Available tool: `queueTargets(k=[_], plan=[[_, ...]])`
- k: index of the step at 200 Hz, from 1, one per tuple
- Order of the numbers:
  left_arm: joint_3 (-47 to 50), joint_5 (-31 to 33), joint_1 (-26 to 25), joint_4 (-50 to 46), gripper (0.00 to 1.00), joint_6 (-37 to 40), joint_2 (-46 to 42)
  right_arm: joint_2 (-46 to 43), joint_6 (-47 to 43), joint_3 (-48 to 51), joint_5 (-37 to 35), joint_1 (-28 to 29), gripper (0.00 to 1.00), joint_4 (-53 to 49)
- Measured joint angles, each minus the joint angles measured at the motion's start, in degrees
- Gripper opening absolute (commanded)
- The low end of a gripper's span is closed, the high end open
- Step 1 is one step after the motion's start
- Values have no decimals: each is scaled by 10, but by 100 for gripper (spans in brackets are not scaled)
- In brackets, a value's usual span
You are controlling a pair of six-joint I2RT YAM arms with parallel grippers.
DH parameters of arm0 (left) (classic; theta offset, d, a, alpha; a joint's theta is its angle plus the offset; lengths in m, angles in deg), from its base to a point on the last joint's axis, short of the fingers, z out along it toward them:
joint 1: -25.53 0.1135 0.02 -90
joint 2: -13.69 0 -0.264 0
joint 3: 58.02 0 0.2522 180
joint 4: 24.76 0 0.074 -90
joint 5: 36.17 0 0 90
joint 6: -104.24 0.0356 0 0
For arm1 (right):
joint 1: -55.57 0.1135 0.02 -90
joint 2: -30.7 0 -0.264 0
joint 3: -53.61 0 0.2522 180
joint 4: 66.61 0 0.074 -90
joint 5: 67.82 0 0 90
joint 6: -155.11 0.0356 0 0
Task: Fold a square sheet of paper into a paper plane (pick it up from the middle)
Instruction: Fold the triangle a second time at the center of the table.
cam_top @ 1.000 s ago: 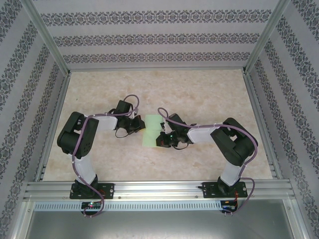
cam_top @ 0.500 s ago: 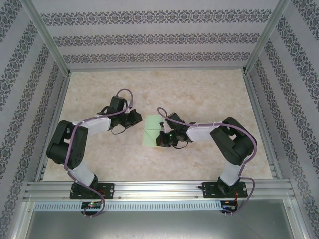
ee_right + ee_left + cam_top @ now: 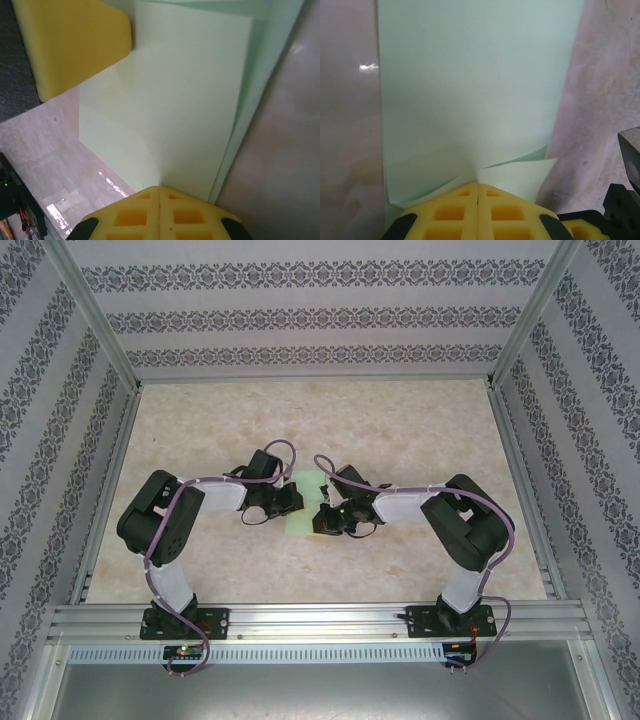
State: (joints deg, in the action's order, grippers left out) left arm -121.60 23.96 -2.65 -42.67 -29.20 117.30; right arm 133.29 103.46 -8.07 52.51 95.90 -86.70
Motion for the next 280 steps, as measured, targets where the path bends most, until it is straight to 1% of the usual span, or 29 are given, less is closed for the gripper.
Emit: queueTargets(k=[29,79,121,159,201,280], plan=[[2,3,0,3,6,12,0,0,-5,-7,-2,0,1,-11],[14,2,0,34,6,12,0,-3,-5,-48,-3,2,2,-66],[15,2,0,37,6,12,1,-7,9,-76,-7,2,4,-65],[15,2,0,37,6,12,1,14,25,-109,-15,2,2,-62],[14,4,0,38,6,12,1,49,41,-110,-15,2,2,-53],[14,6,0,38,5,12,1,66,41,-114,-22,2,2,-61]])
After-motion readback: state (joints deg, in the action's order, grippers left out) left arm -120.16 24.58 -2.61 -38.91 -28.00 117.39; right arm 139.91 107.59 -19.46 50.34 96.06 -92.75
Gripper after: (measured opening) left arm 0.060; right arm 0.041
